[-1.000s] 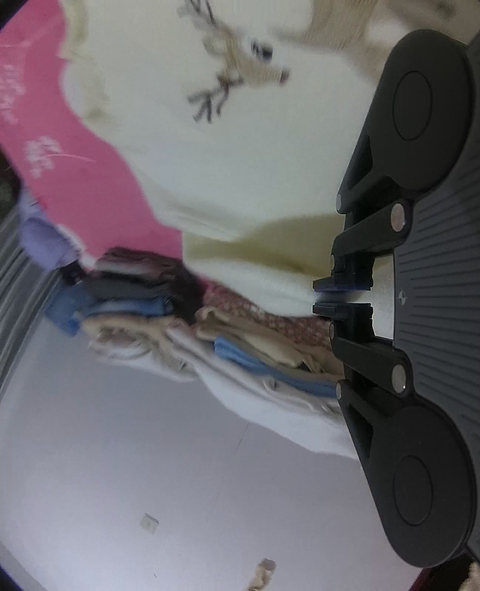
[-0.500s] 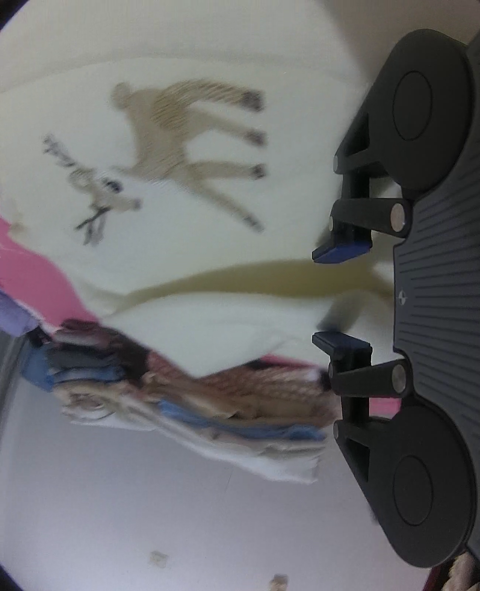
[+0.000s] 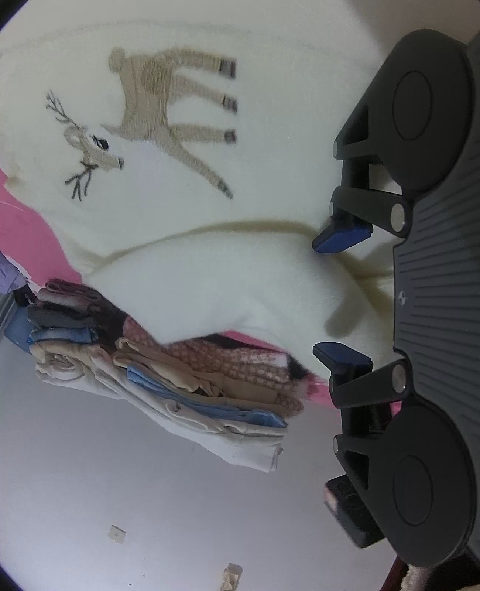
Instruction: Fold clothes
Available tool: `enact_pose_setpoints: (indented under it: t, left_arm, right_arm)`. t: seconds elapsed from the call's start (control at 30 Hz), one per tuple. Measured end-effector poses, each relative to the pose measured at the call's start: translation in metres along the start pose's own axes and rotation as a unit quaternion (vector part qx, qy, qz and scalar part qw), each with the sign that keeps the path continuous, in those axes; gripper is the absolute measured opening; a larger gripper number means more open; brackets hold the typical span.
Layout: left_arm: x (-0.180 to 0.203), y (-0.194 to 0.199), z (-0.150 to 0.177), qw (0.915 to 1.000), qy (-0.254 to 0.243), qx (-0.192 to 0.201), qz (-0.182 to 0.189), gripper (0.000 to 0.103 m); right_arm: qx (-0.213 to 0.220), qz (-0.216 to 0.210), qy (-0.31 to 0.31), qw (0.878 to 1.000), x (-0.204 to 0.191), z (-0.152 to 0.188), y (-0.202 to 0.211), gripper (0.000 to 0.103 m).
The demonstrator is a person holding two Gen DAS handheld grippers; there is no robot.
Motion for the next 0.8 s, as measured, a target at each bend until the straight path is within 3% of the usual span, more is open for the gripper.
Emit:
enact_pose_setpoints:
  t: [0.07, 0.17, 0.23, 0.33, 0.4, 0.43, 0.53, 0.77, 0.8]
  left_arm:
    - [-0.006, -0.002, 0.0, 0.9994, 0.034, 0.006, -0.003, 0.043]
    - [-0.018, -0.004, -0.001, 0.9943, 0.106, -0.003, 0.01, 0.011]
    - [-0.027, 0.0, 0.002, 0.9832, 0.172, -0.022, 0.058, 0.009]
    - [-0.039, 0.009, 0.006, 0.9552, 0.261, -0.047, 0.131, 0.009]
    - [-0.044, 0.014, 0.009, 0.9393, 0.297, -0.054, 0.163, 0.008]
    - [-0.047, 0.017, 0.011, 0.9353, 0.307, -0.054, 0.167, 0.008]
    - [-0.056, 0.022, 0.018, 0.932, 0.319, -0.059, 0.161, 0.009]
    - [-0.074, 0.016, 0.041, 0.9215, 0.351, -0.086, 0.142, 0.011]
    - [-0.074, 0.018, 0.041, 0.9238, 0.345, -0.084, 0.144, 0.014]
  right_arm:
    - [0.003, -0.009, -0.006, 1.0, 0.0, -0.003, -0.005, 0.058]
    - [0.006, -0.023, -0.012, 1.0, -0.002, -0.006, -0.011, 0.058]
    - [0.012, -0.032, -0.014, 0.999, -0.003, -0.007, -0.008, 0.058]
    - [0.027, -0.041, -0.022, 0.999, -0.001, -0.009, 0.001, 0.062]
    - [0.035, -0.039, -0.034, 0.998, 0.005, -0.007, 0.009, 0.066]
    - [0.036, -0.039, -0.046, 0.998, 0.009, -0.005, 0.009, 0.067]
    - [0.024, -0.04, -0.076, 0.996, 0.019, 0.007, 0.003, 0.066]
    - [-0.027, -0.022, -0.031, 0.999, 0.0, 0.024, -0.017, 0.067]
    - [-0.04, -0.012, -0.017, 0.999, -0.005, 0.027, -0.019, 0.067]
Point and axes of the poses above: each gripper's, at about its wrist camera, not at the fingertips, and y roughly against the way its jaws point, x to its right, z to its underside, the point moved 6 cm from there along -y, roughly the way its jaws point, and after that the axes turned 12 degrees about -z, right-handed, at the moved point
